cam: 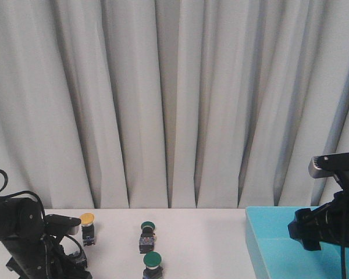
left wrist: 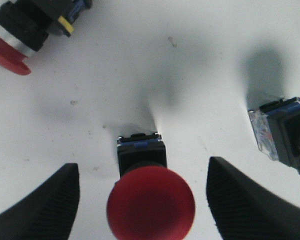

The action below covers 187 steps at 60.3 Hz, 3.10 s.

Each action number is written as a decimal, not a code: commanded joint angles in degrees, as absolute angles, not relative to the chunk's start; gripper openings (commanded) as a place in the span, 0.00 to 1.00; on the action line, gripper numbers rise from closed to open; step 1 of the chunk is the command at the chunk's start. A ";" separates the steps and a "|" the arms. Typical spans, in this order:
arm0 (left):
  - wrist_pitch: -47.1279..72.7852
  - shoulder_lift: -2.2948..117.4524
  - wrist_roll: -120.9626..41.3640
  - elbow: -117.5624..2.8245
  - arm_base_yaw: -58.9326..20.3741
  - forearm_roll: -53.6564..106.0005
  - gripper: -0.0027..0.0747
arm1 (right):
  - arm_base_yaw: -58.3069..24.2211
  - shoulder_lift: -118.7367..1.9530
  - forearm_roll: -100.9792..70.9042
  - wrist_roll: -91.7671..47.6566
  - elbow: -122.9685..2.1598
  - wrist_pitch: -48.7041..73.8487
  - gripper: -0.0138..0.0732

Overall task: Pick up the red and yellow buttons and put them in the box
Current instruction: 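Lower the left gripper onto the red-capped button and grasp it, then lift the red button with the left gripper toward the right gripper, then grasp the red button's base with the right gripper, open left gripper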

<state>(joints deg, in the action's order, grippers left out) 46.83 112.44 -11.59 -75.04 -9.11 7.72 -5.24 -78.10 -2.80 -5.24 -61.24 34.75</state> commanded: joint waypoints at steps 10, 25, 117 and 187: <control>46.73 111.02 -11.44 -77.29 -9.40 8.09 0.42 | -5.15 -76.65 -2.90 -5.36 -63.08 31.37 0.84; 45.78 111.29 -11.53 -80.52 -9.40 8.09 0.02 | -5.21 -76.65 -2.90 -5.41 -63.08 31.36 0.84; 71.72 101.15 -42.28 -93.75 -18.53 71.08 0.03 | -35.98 -74.91 -3.13 -35.42 -63.08 21.83 0.70; 65.32 101.20 -41.43 -93.75 -18.53 71.04 0.40 | -35.98 -76.03 -1.69 -33.85 -63.08 20.79 0.16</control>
<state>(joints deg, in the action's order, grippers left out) 68.69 104.11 -41.79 -91.73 -18.26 65.98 -36.10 -76.77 -2.22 -33.72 -61.24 23.95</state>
